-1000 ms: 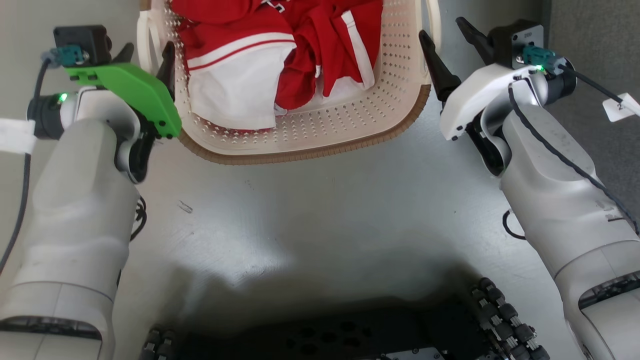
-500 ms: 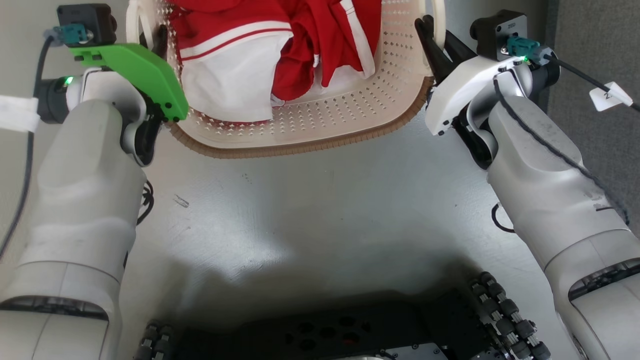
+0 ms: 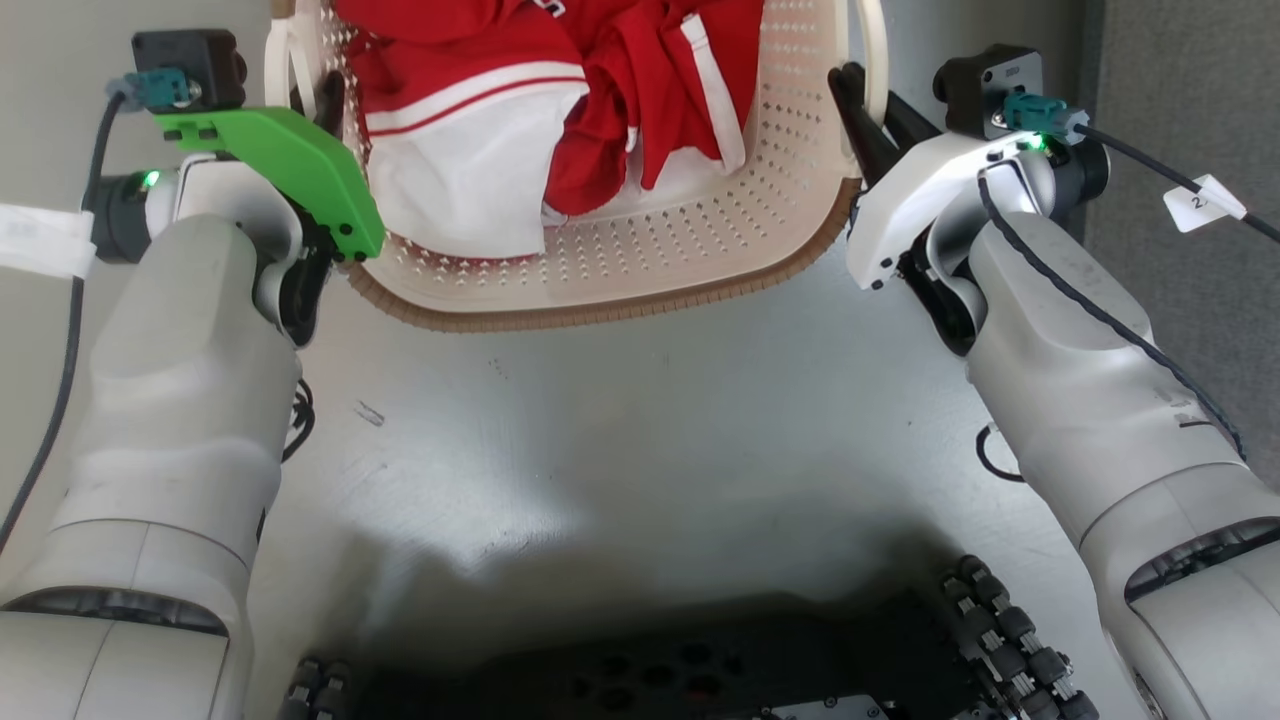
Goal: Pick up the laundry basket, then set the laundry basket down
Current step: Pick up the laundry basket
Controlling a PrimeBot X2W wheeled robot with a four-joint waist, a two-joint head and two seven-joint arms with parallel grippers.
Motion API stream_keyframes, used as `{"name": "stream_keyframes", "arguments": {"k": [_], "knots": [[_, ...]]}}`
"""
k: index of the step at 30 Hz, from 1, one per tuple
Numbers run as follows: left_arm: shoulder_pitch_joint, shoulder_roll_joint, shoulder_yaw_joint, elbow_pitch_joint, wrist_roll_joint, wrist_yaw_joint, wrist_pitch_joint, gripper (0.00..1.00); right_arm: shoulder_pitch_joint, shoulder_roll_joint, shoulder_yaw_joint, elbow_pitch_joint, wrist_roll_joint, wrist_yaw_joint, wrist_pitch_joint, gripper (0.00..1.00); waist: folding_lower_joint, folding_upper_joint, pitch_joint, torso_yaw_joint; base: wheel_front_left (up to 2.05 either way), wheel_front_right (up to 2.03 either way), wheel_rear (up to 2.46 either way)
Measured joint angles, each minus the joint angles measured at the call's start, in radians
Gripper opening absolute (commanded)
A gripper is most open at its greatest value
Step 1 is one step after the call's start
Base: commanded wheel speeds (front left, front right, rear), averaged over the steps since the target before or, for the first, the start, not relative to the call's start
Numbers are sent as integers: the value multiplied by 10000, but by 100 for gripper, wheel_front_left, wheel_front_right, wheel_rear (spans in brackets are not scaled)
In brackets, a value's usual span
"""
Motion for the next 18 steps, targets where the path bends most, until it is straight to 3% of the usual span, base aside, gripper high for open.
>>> {"name": "stream_keyframes", "arguments": {"k": [18], "knots": [[376,-324,-123,1285,-345,-105,347,0,573,155,433,949,596,86,54,0,0,0,-1240,-121,0,0,0]]}}
